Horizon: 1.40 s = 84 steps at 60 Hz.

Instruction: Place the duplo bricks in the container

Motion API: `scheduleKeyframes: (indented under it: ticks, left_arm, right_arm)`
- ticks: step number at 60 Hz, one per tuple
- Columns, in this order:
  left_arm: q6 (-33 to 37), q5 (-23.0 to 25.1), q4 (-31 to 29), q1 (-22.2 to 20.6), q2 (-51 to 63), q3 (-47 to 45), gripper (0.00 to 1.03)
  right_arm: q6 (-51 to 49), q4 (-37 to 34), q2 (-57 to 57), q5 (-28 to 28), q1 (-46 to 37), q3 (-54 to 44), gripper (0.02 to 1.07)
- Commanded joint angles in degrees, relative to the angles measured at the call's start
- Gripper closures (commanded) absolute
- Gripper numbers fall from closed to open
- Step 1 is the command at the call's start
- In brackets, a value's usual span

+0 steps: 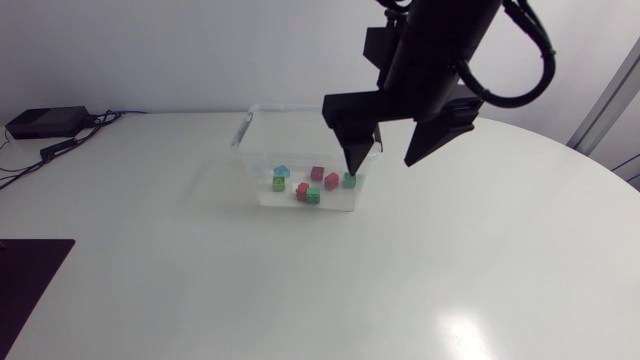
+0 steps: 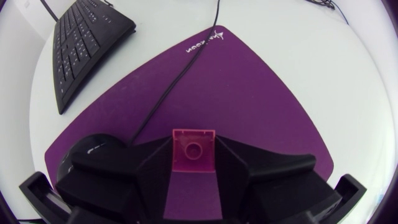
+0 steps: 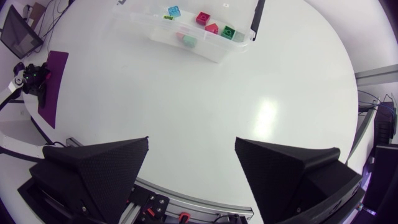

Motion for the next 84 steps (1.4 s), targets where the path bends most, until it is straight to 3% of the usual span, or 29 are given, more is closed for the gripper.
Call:
scheduleKeyframes:
  ticks: [1, 15, 27, 39, 57, 72, 84]
  left_arm:
    - [-1.2, 0.2, -1.5, -1.0, -3.1, -0.7, 0.89]
    - [0.7, 5.6, -8.1, -7.6, -20.1, -1.8, 0.89]
    - [1.0, 8.3, -15.8, -20.5, -27.0, 3.7, 0.89]
    - [0.3, 8.3, -20.0, -34.7, -25.6, 10.3, 0.89]
    - [1.0, 8.2, -23.9, -52.2, -19.9, 21.5, 0.89]
    - [3.8, 10.1, -23.4, -63.2, -15.2, 28.2, 0.89]
    - [3.8, 11.5, -23.6, -68.7, -8.0, 35.3, 0.89]
  right_arm:
    - [2.1, -0.6, -1.4, 0.4, -0.3, -1.4, 0.06]
    - [2.4, -0.4, -4.2, 1.3, -2.2, -2.7, 0.06]
    - [2.4, -0.1, -5.9, 2.1, -5.5, -5.0, 0.06]
    - [2.4, 0.7, -7.3, 3.5, -6.6, -8.2, 0.06]
    - [2.7, 0.9, -7.8, 3.7, -8.1, -10.3, 0.06]
    - [3.4, 1.7, -7.7, 4.5, -8.6, -12.0, 0.06]
    - [3.4, 2.6, -8.5, 5.3, -10.1, -13.3, 0.06]
